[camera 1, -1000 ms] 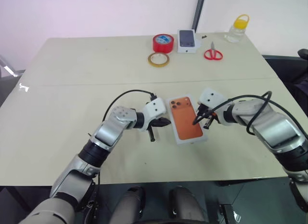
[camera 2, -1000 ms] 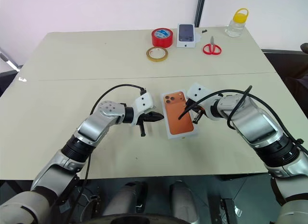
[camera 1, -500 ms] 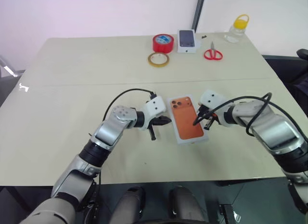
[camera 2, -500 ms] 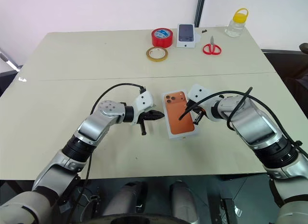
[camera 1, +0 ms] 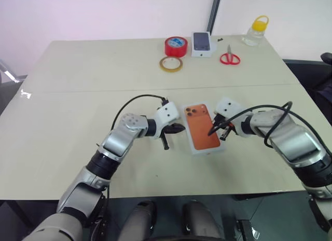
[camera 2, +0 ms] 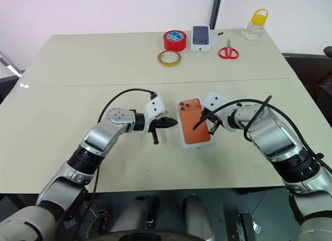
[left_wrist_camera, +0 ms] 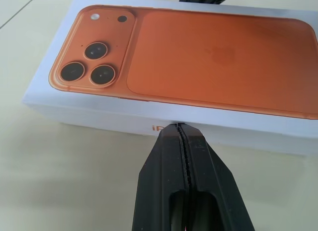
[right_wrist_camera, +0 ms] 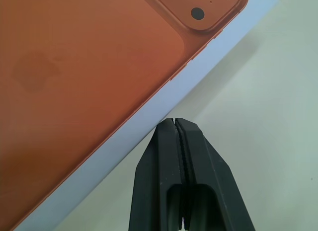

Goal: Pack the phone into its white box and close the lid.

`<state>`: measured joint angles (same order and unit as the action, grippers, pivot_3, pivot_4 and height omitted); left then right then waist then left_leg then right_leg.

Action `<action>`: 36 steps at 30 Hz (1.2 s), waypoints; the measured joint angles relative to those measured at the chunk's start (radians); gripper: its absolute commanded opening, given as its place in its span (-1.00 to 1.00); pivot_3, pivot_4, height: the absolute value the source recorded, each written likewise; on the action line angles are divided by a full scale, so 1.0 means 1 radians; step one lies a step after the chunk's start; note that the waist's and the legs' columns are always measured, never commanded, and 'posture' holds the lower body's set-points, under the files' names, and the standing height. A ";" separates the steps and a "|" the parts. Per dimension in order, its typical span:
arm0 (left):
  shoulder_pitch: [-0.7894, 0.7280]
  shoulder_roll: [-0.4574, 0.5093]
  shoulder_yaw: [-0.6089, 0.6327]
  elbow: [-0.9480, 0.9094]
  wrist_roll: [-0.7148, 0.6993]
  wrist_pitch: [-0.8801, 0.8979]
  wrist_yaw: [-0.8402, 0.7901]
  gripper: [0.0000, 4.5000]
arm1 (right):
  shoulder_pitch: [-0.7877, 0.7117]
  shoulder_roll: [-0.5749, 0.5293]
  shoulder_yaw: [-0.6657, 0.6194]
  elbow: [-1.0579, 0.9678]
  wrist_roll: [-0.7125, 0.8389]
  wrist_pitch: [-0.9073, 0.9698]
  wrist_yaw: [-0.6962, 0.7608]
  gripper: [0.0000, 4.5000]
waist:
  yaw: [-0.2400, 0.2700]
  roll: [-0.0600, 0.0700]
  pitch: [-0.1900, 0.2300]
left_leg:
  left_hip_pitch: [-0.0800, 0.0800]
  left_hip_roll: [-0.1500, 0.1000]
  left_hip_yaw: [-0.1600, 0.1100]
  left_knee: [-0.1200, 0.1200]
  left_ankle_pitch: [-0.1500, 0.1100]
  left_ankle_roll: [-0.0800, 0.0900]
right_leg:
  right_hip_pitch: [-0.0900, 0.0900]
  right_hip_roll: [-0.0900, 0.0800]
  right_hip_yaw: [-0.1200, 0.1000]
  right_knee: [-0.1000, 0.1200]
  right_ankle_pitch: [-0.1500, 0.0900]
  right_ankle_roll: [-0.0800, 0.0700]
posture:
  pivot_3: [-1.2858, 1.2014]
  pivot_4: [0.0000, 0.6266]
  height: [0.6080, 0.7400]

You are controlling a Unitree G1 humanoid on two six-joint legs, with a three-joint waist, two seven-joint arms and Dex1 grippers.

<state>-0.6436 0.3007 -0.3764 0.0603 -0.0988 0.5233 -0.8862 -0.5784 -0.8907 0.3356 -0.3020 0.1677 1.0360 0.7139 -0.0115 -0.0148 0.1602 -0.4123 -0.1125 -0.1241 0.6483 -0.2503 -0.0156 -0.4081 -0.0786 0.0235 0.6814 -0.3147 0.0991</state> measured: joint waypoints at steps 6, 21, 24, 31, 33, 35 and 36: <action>0.001 -0.001 0.000 0.000 0.000 0.000 0.000 -1.00 | 0.001 0.000 0.000 0.002 0.000 0.000 0.001 -0.98 | 0.000 0.000 0.000 | 0.000 0.000 0.000 0.000 0.000 0.000 | 0.000 0.000 0.000 0.000 0.000 0.000 | 0.03 -0.52 1.00; 0.003 -0.027 0.011 0.020 0.000 0.007 0.055 -1.00 | 0.001 0.008 0.000 0.027 -0.010 -0.006 0.012 -0.98 | 0.000 0.000 0.000 | 0.000 0.000 0.000 0.000 0.000 0.000 | 0.000 0.000 0.000 0.000 0.000 0.000 | 0.03 -0.52 1.00; 0.008 -0.021 0.015 0.021 0.000 0.008 0.058 -1.00 | 0.001 0.005 0.000 0.029 -0.013 -0.015 0.019 -0.98 | -0.001 0.000 0.000 | 0.000 0.000 0.000 0.000 0.000 0.000 | 0.000 0.000 0.000 0.000 0.000 0.000 | 0.03 -0.52 1.00; 0.014 0.029 0.099 0.045 -0.031 0.009 0.054 -1.00 | 0.030 -0.088 -0.114 0.035 -0.010 -0.097 0.070 -0.98 | 0.001 0.000 0.000 | 0.000 0.000 0.000 0.000 0.000 0.000 | 0.000 0.000 0.000 0.000 0.000 0.000 | 0.03 -0.52 1.00; -0.003 0.019 0.147 0.071 -0.058 0.015 0.063 -1.00 | 0.075 -0.117 -0.174 0.021 0.017 -0.138 0.117 -0.98 | 0.004 0.000 0.000 | 0.000 0.000 0.000 0.000 0.000 0.000 | 0.000 0.000 -0.001 0.000 0.000 0.000 | 0.03 -0.52 1.00; -0.041 0.007 0.170 0.100 -0.066 0.016 0.066 -1.00 | 0.124 -0.121 -0.220 -0.011 0.053 -0.164 0.159 -0.98 | 0.005 0.000 0.000 | 0.000 0.000 0.000 0.001 0.000 0.000 | 0.001 0.000 -0.001 0.000 0.000 0.000 | 0.03 -0.52 1.00; -0.058 0.000 0.173 0.107 -0.066 0.014 0.067 -1.00 | 0.143 -0.121 -0.232 -0.029 0.068 -0.171 0.175 -0.98 | 0.005 0.000 0.000 | 0.000 0.000 0.000 0.001 0.000 0.000 | 0.001 0.000 -0.001 0.000 0.000 0.000 | 0.03 -0.52 1.00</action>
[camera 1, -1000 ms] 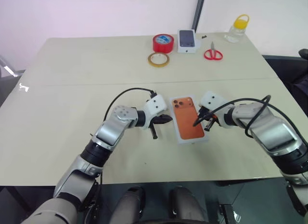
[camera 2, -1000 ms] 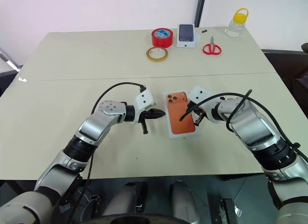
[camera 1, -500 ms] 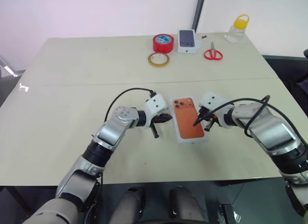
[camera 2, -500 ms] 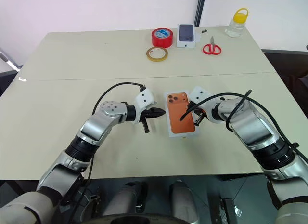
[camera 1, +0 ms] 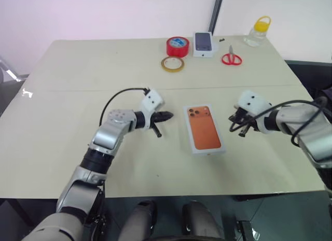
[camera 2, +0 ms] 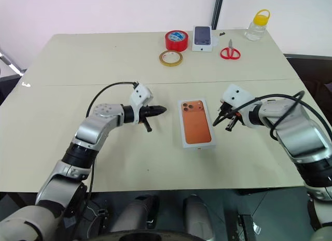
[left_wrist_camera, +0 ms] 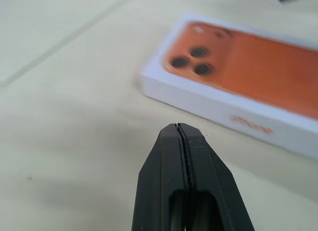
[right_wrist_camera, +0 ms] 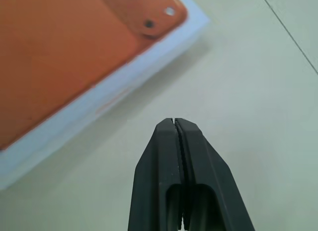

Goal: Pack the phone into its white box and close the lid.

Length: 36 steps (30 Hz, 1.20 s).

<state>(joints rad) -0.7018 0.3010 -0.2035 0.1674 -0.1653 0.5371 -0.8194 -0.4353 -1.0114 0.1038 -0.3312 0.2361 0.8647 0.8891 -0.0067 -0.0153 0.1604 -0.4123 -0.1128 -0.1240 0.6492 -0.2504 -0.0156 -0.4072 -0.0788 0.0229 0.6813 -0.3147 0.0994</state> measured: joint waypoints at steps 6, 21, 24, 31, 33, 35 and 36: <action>-0.116 -0.107 -0.068 0.164 0.063 -0.076 0.026 -1.00 | 0.145 0.012 -0.026 -0.159 0.091 -0.011 0.054 -0.98 | -0.001 0.000 0.000 | 0.000 0.000 0.000 0.000 0.000 0.000 | 0.000 0.000 0.000 0.000 0.000 0.000 | 0.03 -0.52 1.00; -0.135 -0.200 -0.039 0.333 0.104 -0.161 0.122 -1.00 | 0.160 0.099 -0.009 -0.113 -0.003 -0.044 -0.105 -0.98 | -0.009 -0.008 -0.005 | 0.003 0.001 0.000 0.000 0.000 0.000 | 0.002 0.001 0.001 0.001 0.000 0.000 | 0.03 -0.52 1.00; -0.144 -0.130 0.089 0.294 0.075 -0.160 0.211 -1.00 | 0.082 0.169 -0.093 -0.022 0.002 -0.090 -0.167 -0.98 | -0.017 -0.008 -0.004 | 0.003 0.001 0.001 -0.002 0.001 -0.002 | -0.001 0.002 0.002 0.004 0.000 0.000 | 0.03 -0.52 1.00; 0.113 0.114 0.319 0.012 0.044 -0.069 0.305 -1.00 | -0.042 0.224 -0.212 0.278 0.022 -0.196 -0.192 -0.98 | -0.011 -0.007 -0.005 | 0.003 0.001 0.001 -0.002 0.001 -0.002 | -0.001 0.001 0.003 0.002 0.000 0.000 | 0.03 -0.52 1.00; 0.213 0.152 0.379 -0.047 0.033 -0.020 0.321 -1.00 | -0.042 0.224 -0.236 0.329 0.040 -0.206 -0.164 -0.98 | -0.007 -0.007 -0.004 | 0.002 0.001 0.001 -0.002 0.001 -0.002 | -0.001 0.001 0.003 0.002 0.000 0.000 | 0.03 -0.52 1.00; 0.298 0.172 0.423 -0.126 0.012 0.020 0.330 -1.00 | -0.041 0.223 -0.238 0.359 0.062 -0.233 -0.112 -0.98 | 0.001 -0.007 -0.004 | 0.002 0.001 0.001 -0.001 0.001 -0.002 | 0.000 0.000 0.002 0.002 0.000 0.000 | 0.03 -0.52 1.00; 0.339 0.184 0.436 -0.175 0.002 0.030 0.330 -1.00 | -0.037 0.221 -0.236 0.363 0.068 -0.250 -0.083 -0.98 | 0.002 -0.007 -0.004 | 0.002 0.001 0.001 -0.001 0.001 -0.001 | 0.001 0.000 0.002 0.001 0.000 0.000 | 0.03 -0.52 1.00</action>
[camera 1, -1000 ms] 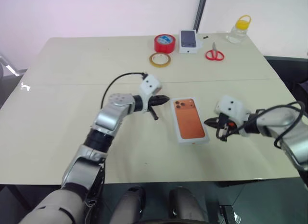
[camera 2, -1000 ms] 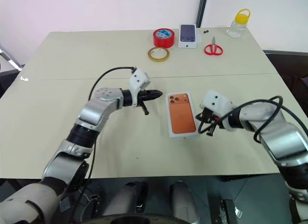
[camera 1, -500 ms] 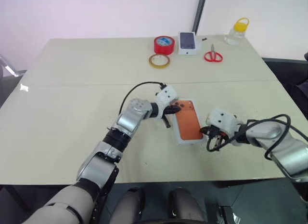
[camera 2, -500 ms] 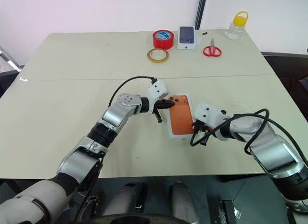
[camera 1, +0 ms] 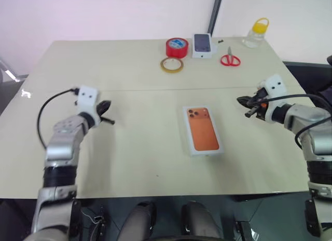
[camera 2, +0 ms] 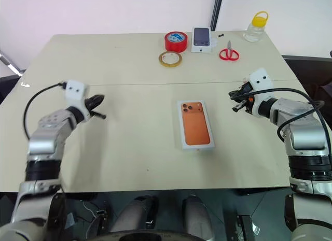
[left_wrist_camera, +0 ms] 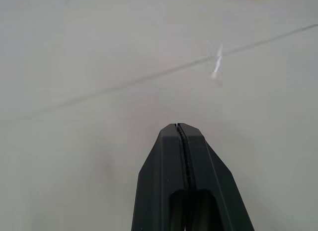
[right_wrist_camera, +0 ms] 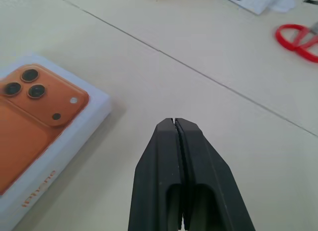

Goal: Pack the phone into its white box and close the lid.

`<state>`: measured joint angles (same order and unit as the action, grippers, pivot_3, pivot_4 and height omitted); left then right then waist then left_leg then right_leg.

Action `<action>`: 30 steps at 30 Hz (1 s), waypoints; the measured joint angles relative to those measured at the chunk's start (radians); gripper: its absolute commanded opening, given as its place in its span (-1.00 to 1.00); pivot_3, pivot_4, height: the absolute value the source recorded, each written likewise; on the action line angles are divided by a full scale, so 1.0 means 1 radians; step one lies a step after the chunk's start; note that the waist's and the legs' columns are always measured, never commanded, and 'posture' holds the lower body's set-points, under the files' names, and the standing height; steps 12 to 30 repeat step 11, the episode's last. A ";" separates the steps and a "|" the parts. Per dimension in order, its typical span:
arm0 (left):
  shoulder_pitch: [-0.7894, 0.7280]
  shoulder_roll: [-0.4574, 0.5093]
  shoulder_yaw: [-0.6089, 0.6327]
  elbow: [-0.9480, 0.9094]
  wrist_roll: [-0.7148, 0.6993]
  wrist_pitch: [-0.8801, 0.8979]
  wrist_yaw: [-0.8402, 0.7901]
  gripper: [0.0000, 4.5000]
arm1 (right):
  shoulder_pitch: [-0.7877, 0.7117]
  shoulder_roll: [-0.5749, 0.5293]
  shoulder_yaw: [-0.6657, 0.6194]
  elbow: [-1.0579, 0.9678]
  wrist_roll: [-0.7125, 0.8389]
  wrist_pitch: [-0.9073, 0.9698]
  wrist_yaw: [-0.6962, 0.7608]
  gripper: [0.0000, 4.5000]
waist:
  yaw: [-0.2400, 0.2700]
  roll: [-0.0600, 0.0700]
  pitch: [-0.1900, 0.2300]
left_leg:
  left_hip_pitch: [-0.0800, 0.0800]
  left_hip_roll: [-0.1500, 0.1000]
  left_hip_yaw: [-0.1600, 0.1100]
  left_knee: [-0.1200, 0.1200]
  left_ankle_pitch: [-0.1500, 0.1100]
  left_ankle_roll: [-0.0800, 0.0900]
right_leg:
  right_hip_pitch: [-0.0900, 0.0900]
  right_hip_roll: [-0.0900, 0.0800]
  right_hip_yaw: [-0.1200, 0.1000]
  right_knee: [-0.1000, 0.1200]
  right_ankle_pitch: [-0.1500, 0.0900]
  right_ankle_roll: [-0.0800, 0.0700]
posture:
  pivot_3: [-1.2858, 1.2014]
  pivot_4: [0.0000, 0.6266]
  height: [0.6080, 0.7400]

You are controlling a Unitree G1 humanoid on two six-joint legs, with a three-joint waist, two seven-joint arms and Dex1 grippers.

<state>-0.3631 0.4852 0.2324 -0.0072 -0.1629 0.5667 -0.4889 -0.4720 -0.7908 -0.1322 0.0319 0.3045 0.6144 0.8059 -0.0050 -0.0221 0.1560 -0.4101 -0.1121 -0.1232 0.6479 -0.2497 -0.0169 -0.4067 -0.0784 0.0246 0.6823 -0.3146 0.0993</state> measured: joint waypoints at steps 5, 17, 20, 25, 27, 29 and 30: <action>0.145 0.036 0.069 -0.159 -0.038 0.053 0.014 -1.00 | 0.034 -0.014 0.000 0.061 0.017 -0.056 0.086 -0.98 | -0.004 0.001 0.000 | 0.000 0.000 0.000 0.000 0.000 0.001 | 0.000 0.000 0.000 0.000 0.000 0.000 | 0.03 -0.52 1.00; 0.165 0.032 0.076 -0.226 -0.059 0.082 0.058 -1.00 | 0.024 0.014 0.000 0.071 0.026 -0.084 0.094 -0.98 | -0.011 0.001 0.000 | 0.001 0.001 0.000 0.000 0.000 0.000 | 0.000 0.000 0.000 0.000 0.000 0.000 | 0.03 -0.52 1.00; 0.165 0.032 0.076 -0.226 -0.059 0.082 0.058 -1.00 | 0.024 0.014 0.000 0.071 0.026 -0.084 0.094 -0.98 | -0.011 0.001 0.000 | 0.001 0.001 0.000 0.000 0.000 0.000 | 0.000 0.000 0.000 0.000 0.000 0.000 | 0.03 -0.52 1.00; 0.165 0.032 0.076 -0.226 -0.059 0.082 0.058 -1.00 | 0.024 0.014 0.000 0.071 0.026 -0.084 0.094 -0.98 | -0.011 0.001 0.000 | 0.001 0.001 0.000 0.000 0.000 0.000 | 0.000 0.000 0.000 0.000 0.000 0.000 | 0.03 -0.52 1.00; 0.165 0.032 0.076 -0.226 -0.059 0.082 0.058 -1.00 | 0.024 0.014 0.000 0.071 0.026 -0.084 0.094 -0.98 | -0.011 0.001 0.000 | 0.001 0.001 0.000 0.000 0.000 0.000 | 0.000 0.000 0.000 0.000 0.000 0.000 | 0.03 -0.52 1.00; 0.165 0.032 0.076 -0.226 -0.059 0.082 0.058 -1.00 | 0.024 0.014 0.000 0.071 0.026 -0.084 0.094 -0.98 | -0.011 0.001 0.000 | 0.001 0.001 0.000 0.000 0.000 0.000 | 0.000 0.000 0.000 0.000 0.000 0.000 | 0.03 -0.52 1.00; 0.165 0.032 0.076 -0.226 -0.059 0.082 0.058 -1.00 | 0.024 0.014 0.000 0.071 0.026 -0.084 0.094 -0.98 | -0.011 0.001 0.000 | 0.001 0.001 0.000 0.000 0.000 0.000 | 0.000 0.000 0.000 0.000 0.000 0.000 | 0.03 -0.52 1.00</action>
